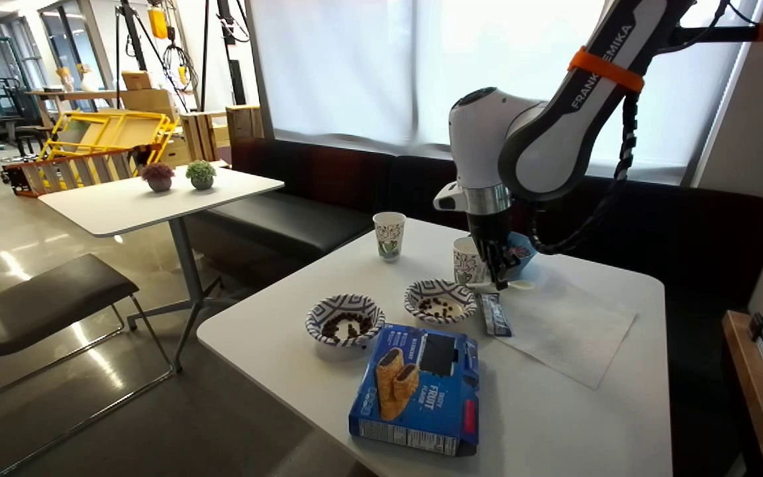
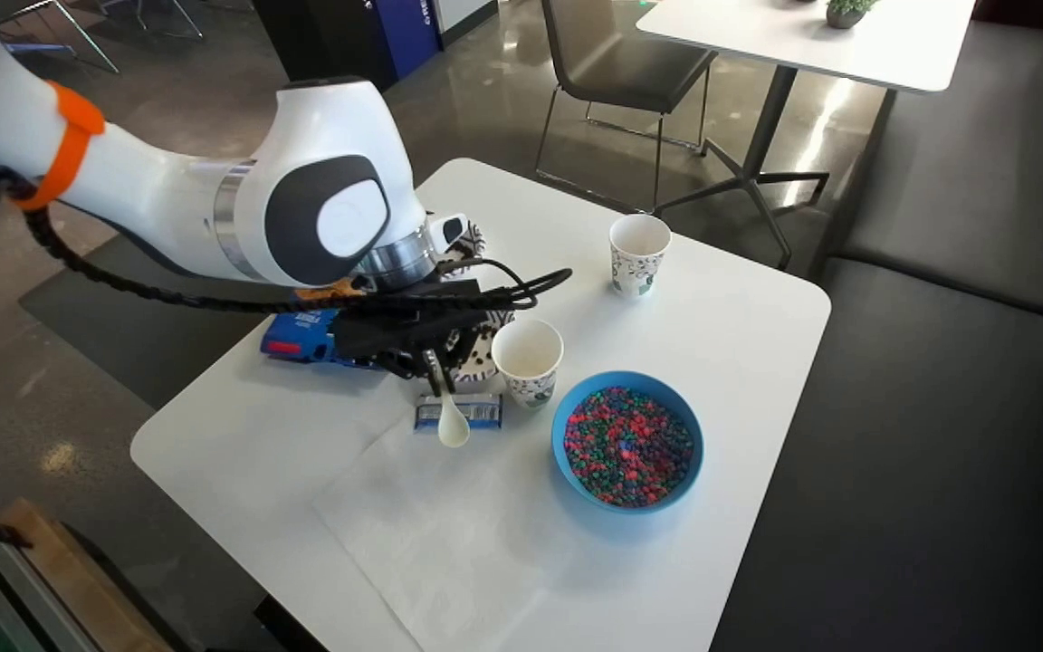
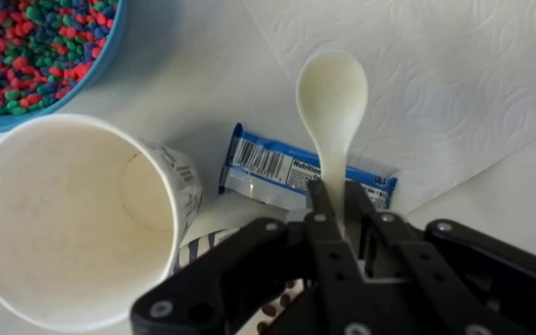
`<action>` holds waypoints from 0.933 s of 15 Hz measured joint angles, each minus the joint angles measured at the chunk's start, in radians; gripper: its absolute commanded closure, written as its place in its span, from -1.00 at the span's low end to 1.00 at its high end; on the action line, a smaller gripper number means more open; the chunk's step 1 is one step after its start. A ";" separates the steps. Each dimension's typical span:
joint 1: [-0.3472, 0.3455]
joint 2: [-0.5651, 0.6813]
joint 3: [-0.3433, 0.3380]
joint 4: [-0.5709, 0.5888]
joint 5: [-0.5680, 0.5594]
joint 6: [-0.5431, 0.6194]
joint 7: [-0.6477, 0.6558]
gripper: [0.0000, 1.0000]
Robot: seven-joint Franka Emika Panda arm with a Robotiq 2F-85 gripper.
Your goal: Use the spoon to move some of the brown objects from the left plate to the right plate
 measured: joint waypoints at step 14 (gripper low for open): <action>-0.029 0.019 0.004 -0.014 -0.035 0.002 -0.071 0.93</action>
